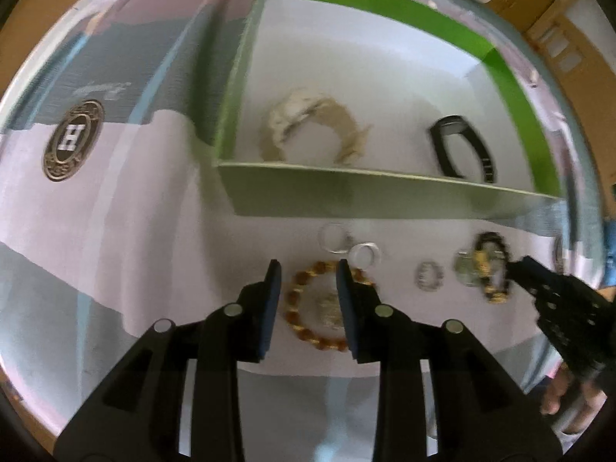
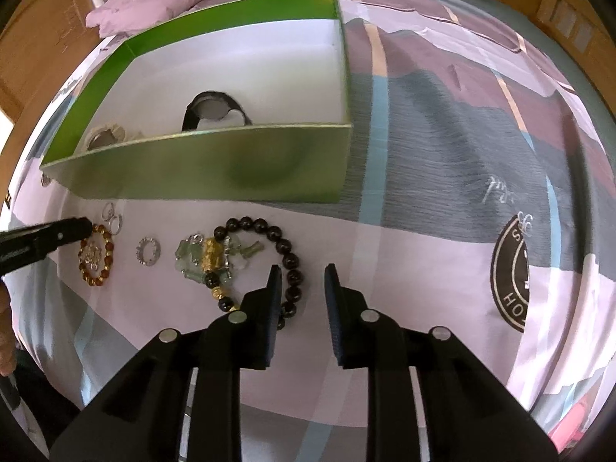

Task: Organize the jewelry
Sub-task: 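Lift the amber bracelet with the left tool while the right tool lifts the black bracelet, then lower both bracelets into the green box and open both tools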

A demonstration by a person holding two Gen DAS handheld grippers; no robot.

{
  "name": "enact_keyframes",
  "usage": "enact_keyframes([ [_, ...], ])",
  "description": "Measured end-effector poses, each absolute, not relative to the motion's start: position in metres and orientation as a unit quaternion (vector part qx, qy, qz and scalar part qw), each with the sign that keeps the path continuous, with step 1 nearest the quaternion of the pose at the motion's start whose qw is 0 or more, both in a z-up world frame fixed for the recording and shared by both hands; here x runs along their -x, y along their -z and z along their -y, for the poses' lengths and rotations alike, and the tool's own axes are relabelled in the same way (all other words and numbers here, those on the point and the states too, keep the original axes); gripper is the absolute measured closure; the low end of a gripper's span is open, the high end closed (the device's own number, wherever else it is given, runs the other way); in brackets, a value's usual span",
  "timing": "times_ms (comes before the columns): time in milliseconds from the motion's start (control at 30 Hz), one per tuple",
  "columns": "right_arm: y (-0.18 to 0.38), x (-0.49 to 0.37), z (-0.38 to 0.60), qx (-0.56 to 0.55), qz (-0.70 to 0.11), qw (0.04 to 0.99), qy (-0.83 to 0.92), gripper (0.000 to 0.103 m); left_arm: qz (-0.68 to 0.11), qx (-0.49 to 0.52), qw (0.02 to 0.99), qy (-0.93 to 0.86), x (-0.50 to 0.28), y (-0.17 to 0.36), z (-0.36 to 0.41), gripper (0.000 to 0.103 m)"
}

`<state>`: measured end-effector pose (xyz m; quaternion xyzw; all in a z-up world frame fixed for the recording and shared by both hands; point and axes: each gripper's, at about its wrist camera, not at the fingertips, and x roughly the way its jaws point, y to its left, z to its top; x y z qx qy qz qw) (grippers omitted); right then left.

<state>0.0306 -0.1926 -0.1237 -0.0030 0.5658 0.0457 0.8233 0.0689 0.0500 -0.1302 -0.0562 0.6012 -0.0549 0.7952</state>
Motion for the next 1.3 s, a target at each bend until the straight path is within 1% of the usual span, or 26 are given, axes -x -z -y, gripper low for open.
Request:
enact_keyframes([
  [200,0.133,-0.037,0.185,0.024,-0.564,0.824,-0.039,0.080,-0.608,0.036,0.791,0.053,-0.067,0.138,-0.043,0.070],
  [267,0.132,-0.037,0.180,0.032,-0.562,0.825,-0.048,0.090,-0.606,0.031,0.793,0.052,-0.067,0.138,-0.039,0.070],
  [300,0.132,-0.036,0.178,0.034,-0.562,0.825,-0.050,0.094,-0.605,0.030,0.794,0.053,-0.067,0.138,-0.038,0.074],
  [333,0.130,-0.035,0.177,0.038,-0.561,0.825,-0.052,0.094,-0.605,0.030,0.793,0.056,-0.067,0.137,-0.037,0.093],
  [367,0.129,-0.034,0.176,0.039,-0.560,0.826,-0.056,0.094,-0.607,0.026,0.792,0.054,-0.067,0.138,-0.035,0.096],
  [467,0.118,-0.030,0.176,0.029,-0.550,0.832,-0.067,0.094,-0.599,0.040,0.797,0.062,-0.067,0.131,-0.035,0.096],
  [700,0.077,-0.020,0.187,-0.006,-0.496,0.863,-0.099,0.094,-0.553,0.066,0.824,0.103,-0.056,0.089,-0.036,0.096],
  [833,0.064,-0.016,0.186,-0.015,-0.473,0.874,-0.108,0.094,-0.535,0.074,0.834,0.115,-0.054,0.074,-0.040,0.096],
  [1067,0.042,-0.016,0.186,-0.042,-0.449,0.882,-0.139,0.094,-0.511,0.079,0.844,0.142,-0.048,0.055,-0.040,0.096],
  [1300,0.016,-0.010,0.185,-0.067,-0.392,0.901,-0.173,0.094,-0.468,0.086,0.864,0.163,-0.042,0.037,-0.040,0.096],
])
